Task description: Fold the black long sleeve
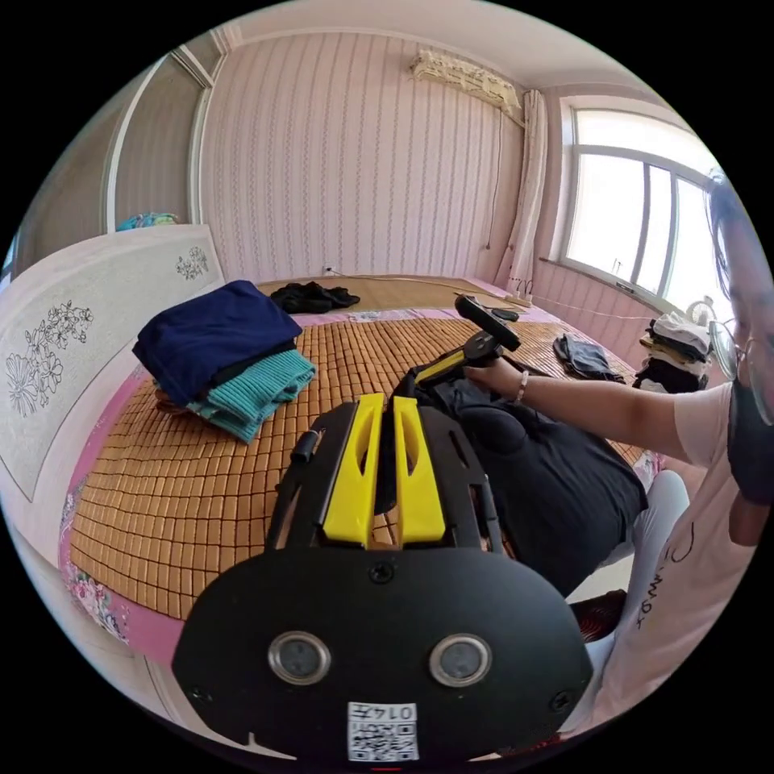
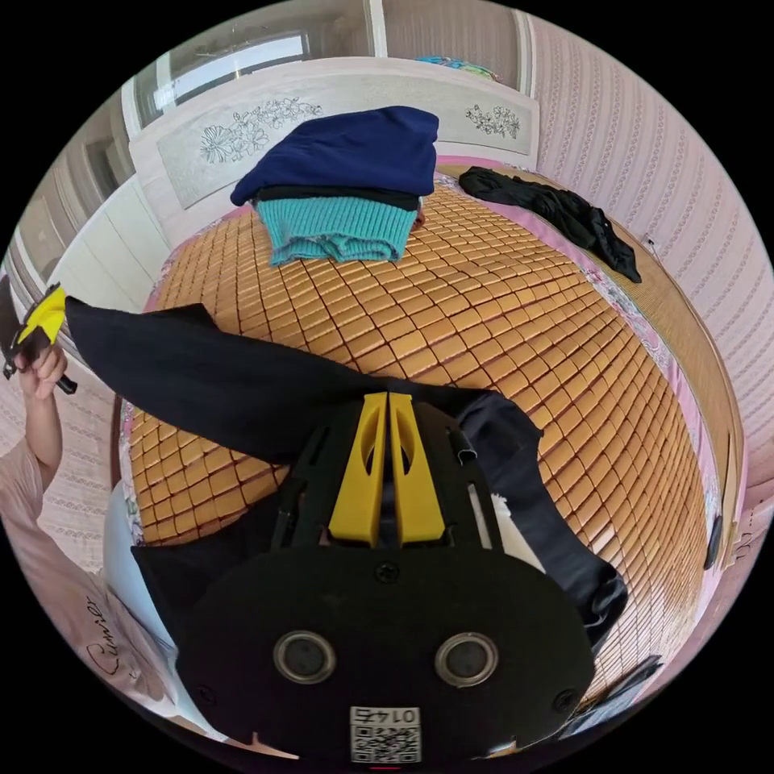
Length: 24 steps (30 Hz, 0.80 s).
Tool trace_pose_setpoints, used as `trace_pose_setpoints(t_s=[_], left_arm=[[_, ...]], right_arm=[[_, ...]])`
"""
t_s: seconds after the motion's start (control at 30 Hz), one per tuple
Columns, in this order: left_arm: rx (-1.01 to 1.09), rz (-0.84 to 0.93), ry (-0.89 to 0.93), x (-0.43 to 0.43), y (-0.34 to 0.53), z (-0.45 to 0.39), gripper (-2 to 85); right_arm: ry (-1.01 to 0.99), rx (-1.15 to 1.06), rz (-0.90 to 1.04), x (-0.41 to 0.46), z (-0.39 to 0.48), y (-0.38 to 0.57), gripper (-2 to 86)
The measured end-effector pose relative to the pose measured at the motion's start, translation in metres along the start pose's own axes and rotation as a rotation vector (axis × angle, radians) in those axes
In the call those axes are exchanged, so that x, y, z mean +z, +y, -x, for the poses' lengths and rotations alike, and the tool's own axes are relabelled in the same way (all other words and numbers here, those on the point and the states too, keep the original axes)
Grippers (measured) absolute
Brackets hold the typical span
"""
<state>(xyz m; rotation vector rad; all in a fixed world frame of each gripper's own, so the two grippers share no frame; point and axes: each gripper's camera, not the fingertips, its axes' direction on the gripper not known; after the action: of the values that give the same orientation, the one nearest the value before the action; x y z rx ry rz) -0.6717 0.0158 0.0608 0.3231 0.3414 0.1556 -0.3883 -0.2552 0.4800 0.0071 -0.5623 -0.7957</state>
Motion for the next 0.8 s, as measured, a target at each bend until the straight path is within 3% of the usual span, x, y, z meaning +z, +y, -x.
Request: trace_pose_setpoints(t_s=[0.13,0.23,0.43,0.5,0.6,0.73,0.8], left_arm=[[-0.071,0.08,-0.057,0.003,0.023,0.026,1.6],[-0.048,0.178,-0.206,0.015,0.036,0.039,2.3],[-0.056,0.318,-0.094,0.071,0.025,0.054,8.7],[-0.007,0.494,-0.15,0.103,0.026,0.055,8.9],[0.024,0.478,-0.064,0.094,0.029,0.055,2.1],[-0.009,0.38,-0.257,0.052,0.045,0.059,-0.7],[-0.153,0.247,-0.293,0.006,0.065,0.076,-0.9]], right_arm=[[0.021,0.008,0.056,0.014,0.002,-0.009,-0.9],[0.058,0.002,0.089,0.021,0.005,-0.013,-0.9],[0.083,-0.013,0.093,0.022,0.014,-0.019,-0.9],[0.077,-0.008,0.094,0.022,0.015,-0.021,-0.9],[0.08,-0.014,0.099,0.019,0.017,-0.024,-0.9],[0.095,-0.018,0.091,0.012,0.019,-0.03,-0.9],[0.098,0.009,0.095,0.011,0.016,-0.032,-0.9]])
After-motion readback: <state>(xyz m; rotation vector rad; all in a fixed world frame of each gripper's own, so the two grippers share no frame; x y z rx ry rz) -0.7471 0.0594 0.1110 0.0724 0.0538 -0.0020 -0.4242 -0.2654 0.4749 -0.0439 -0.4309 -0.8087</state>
